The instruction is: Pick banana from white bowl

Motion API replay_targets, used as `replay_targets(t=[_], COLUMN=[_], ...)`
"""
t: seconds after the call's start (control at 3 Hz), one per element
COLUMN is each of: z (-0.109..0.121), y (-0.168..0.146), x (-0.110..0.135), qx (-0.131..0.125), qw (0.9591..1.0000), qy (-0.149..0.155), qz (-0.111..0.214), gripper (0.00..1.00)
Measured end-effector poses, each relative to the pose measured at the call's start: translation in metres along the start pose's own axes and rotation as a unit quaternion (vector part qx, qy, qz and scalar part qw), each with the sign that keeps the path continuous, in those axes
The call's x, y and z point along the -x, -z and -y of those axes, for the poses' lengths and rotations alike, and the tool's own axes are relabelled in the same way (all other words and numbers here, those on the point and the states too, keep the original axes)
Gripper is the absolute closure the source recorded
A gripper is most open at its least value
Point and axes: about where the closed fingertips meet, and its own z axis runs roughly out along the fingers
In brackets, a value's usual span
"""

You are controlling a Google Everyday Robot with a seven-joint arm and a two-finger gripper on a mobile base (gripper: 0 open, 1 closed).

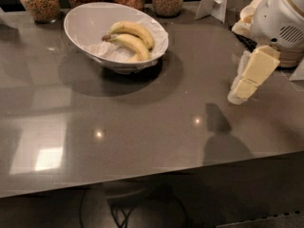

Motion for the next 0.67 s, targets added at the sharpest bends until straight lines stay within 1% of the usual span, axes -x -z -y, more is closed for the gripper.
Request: replay_targets(t=[0.33, 0.67], z=[0.024, 0.046], y=[-0.036, -0.072], x=[0.037, 0.081], qx=[0.03, 0.066], qw=[0.9956, 0.9834], qy=[0.004, 0.004], qz=[0.088, 0.169], gripper=[0.0, 0.0])
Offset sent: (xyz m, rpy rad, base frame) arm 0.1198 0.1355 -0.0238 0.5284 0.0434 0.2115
